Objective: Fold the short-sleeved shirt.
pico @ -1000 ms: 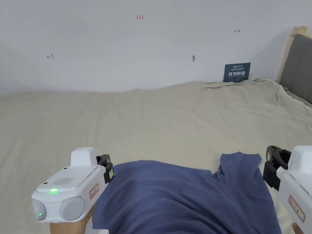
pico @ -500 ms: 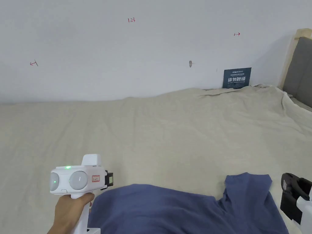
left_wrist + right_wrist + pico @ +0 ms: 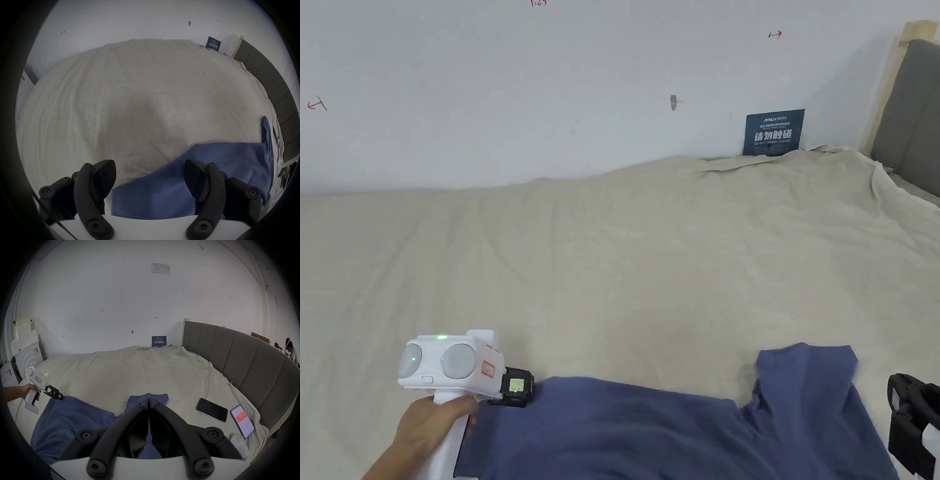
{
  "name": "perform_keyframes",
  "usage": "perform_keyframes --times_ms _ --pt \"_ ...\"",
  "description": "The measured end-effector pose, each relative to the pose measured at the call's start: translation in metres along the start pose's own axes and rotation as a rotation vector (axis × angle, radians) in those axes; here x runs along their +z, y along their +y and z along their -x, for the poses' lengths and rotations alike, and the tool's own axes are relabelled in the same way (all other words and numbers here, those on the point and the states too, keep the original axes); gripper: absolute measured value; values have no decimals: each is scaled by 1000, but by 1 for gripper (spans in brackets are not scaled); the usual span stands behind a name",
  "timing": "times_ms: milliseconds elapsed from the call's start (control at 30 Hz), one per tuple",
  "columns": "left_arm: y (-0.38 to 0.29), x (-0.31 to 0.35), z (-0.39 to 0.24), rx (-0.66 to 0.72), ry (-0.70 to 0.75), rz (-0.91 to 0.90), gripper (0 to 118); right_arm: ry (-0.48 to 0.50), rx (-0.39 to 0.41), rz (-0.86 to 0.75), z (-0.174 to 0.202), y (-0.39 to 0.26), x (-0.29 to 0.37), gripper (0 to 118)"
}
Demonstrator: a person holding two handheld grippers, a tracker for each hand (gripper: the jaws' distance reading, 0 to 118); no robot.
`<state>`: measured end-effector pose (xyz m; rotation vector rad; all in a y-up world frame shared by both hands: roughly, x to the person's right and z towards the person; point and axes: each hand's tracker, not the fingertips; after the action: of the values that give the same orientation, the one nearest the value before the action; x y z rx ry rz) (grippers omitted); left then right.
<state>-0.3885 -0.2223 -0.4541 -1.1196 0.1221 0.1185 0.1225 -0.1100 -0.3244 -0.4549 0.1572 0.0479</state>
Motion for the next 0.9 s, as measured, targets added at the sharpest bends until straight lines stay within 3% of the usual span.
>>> perform_keyframes --times_ms 167,200,300,333,500,667,733,800,867,900 --pt "3 -2 -7 22 4 32 77 -3 -2 5 -2 0 3 0" --pt "3 1 -7 14 -4 35 70 -2 -1 6 -2 1 4 0" --pt "5 10 -12 7 -43 11 12 -3 5 16 -5 3 2 0" --pt "3 12 -16 -2 -51 6 3 -2 6 22 -6 5 -1 0" --pt "-4 29 -26 -26 -70 -18 1 3 -4 74 -20 14 -31 0" --pt "-20 76 -28 7 -184 -138 0 -1 -7 190 -41 18 -97 1" --pt "-27 93 -29 3 -204 -173 0 22 -60 269 -50 15 -125 3" --pt "-33 106 -29 7 -218 -195 0 23 -117 330 -56 10 -151 18" --pt "-40 121 -34 15 -229 -213 0 6 -97 394 -59 2 -174 61" --pt "-41 124 -34 15 -230 -217 0 7 -102 426 -61 -3 -181 76"
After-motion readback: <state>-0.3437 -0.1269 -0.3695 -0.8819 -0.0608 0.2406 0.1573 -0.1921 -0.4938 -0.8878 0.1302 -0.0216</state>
